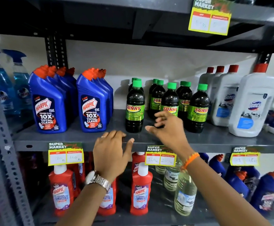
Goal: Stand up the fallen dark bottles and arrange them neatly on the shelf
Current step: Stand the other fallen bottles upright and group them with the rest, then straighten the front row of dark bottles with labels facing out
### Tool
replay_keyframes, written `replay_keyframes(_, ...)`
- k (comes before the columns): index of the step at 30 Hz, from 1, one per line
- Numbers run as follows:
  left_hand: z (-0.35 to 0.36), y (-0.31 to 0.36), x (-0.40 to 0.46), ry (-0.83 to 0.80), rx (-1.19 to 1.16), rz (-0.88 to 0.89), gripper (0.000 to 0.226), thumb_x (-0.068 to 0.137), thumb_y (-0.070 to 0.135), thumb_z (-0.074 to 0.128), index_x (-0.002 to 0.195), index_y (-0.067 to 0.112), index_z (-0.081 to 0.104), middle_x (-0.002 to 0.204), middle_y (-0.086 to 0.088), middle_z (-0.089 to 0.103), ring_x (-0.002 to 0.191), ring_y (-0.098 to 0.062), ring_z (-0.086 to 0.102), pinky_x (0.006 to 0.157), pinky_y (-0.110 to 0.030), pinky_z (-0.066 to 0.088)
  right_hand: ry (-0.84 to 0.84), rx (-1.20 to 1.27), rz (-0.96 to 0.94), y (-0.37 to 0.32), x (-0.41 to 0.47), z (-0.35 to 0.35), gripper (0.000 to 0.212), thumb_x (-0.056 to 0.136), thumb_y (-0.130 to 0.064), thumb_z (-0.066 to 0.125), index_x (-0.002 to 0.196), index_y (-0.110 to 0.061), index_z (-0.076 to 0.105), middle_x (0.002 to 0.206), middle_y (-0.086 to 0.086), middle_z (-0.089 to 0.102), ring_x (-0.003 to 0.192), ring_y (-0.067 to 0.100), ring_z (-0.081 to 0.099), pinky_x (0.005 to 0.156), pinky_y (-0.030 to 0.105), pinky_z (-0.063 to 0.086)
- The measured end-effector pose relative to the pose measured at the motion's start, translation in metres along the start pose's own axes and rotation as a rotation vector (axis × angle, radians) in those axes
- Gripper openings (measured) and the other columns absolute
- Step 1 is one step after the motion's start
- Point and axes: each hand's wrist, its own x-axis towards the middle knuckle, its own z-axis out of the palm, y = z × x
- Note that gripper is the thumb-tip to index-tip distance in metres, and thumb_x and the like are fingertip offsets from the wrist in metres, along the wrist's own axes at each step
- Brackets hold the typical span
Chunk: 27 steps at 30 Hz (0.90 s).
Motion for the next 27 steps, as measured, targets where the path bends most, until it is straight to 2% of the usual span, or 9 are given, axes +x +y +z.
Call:
replay_keyframes(1, -0.004, 0.002, 0.011, -0.045, -0.025, -0.031, 0.043, 0.096, 0.057, 0.048, 0.114, 0.023, 0.068, 0.106, 0.004, 0.074, 0.099, -0.022, 0.066, 0.082, -0.037, 0.05, 0.104, -0.023, -0.003, 0.008, -0.004, -0.01, 0.047, 0.063, -0.033, 0.092, 0.099, -0.023, 0.064, 0.08, -0.005, 0.065, 0.061, -0.002, 0.058, 0.058, 0.01, 0.05)
replay_keyframes(3, -0.009, 0.007, 0.036, -0.157, -0.135, -0.106, 0.051, 0.093, 0.052, 0.06, 0.132, 0.018, 0.059, 0.122, -0.003, 0.071, 0.112, -0.028, 0.066, 0.087, -0.04, 0.052, 0.247, -0.084, 0.029, 0.021, -0.005, -0.029, 0.048, 0.062, -0.04, 0.092, 0.094, -0.024, 0.06, 0.076, -0.004, 0.064, 0.055, -0.001, 0.058, 0.052, 0.012, 0.047)
replay_keyframes(5, -0.007, 0.011, 0.064, -0.296, -0.241, -0.197, 0.067, 0.091, 0.045, 0.069, 0.142, 0.008, 0.047, 0.138, -0.014, 0.062, 0.126, -0.035, 0.059, 0.1, -0.044, 0.048, 0.258, -0.184, 0.084, 0.032, 0.002, -0.039, 0.068, 0.058, -0.047, 0.092, 0.108, -0.017, 0.057, 0.084, 0.0, 0.065, 0.073, 0.011, 0.065, 0.066, 0.025, 0.051)
replay_keyframes(7, -0.003, 0.014, 0.087, -0.394, -0.389, -0.272, 0.063, 0.087, 0.038, 0.076, 0.136, 0.007, 0.051, 0.137, -0.014, 0.062, 0.126, -0.033, 0.059, 0.104, -0.041, 0.048, 0.167, -0.237, 0.128, 0.039, 0.013, -0.042, 0.091, 0.055, -0.05, 0.092, 0.125, -0.008, 0.051, 0.102, 0.007, 0.067, 0.097, 0.024, 0.065, 0.085, 0.036, 0.053)
replay_keyframes(9, 0.004, 0.014, 0.099, -0.433, -0.541, -0.31, 0.056, 0.082, 0.031, 0.082, 0.13, 0.011, 0.061, 0.134, -0.01, 0.067, 0.121, -0.027, 0.063, 0.102, -0.034, 0.047, 0.02, -0.232, 0.135, 0.043, 0.025, -0.041, 0.097, 0.054, -0.049, 0.093, 0.129, -0.006, 0.049, 0.118, 0.009, 0.065, 0.11, 0.025, 0.062, 0.094, 0.037, 0.051)
replay_keyframes(12, 0.014, 0.011, 0.101, -0.418, -0.592, -0.285, 0.059, 0.076, 0.033, 0.087, 0.128, 0.014, 0.066, 0.129, -0.007, 0.071, 0.118, -0.024, 0.065, 0.103, -0.034, 0.048, -0.133, -0.161, 0.162, 0.048, 0.037, -0.039, 0.082, 0.058, -0.045, 0.093, 0.117, -0.012, 0.046, 0.112, 0.001, 0.061, 0.101, 0.018, 0.056, 0.084, 0.029, 0.045)
replay_keyframes(17, 0.019, 0.015, 0.092, -0.302, -0.544, -0.194, 0.065, 0.068, 0.051, 0.088, 0.122, 0.02, 0.07, 0.121, -0.004, 0.075, 0.113, -0.022, 0.065, 0.101, -0.034, 0.05, -0.149, -0.016, 0.16, 0.053, 0.041, -0.037, 0.077, 0.065, -0.035, 0.091, 0.127, -0.013, 0.051, 0.11, -0.005, 0.062, 0.103, 0.014, 0.057, 0.088, 0.025, 0.042)
replay_keyframes(20, 0.018, 0.016, 0.09, -0.305, -0.503, -0.211, 0.076, 0.064, 0.053, 0.09, 0.127, 0.018, 0.068, 0.126, -0.006, 0.072, 0.122, -0.026, 0.06, 0.107, -0.043, 0.049, -0.211, 0.032, 0.137, 0.054, 0.04, -0.038, 0.074, 0.069, -0.031, 0.09, 0.13, -0.011, 0.054, 0.116, -0.002, 0.065, 0.11, 0.016, 0.06, 0.092, 0.026, 0.044)
replay_keyframes(27, 0.016, 0.013, 0.086, -0.278, -0.561, -0.23, 0.079, 0.055, 0.044, 0.096, 0.124, 0.015, 0.07, 0.118, -0.006, 0.076, 0.108, -0.02, 0.07, 0.101, -0.043, 0.056, -0.243, 0.104, 0.138, 0.058, 0.034, -0.045, 0.062, 0.076, -0.021, 0.085, 0.13, -0.009, 0.056, 0.123, 0.004, 0.069, 0.115, 0.019, 0.063, 0.106, 0.038, 0.048)
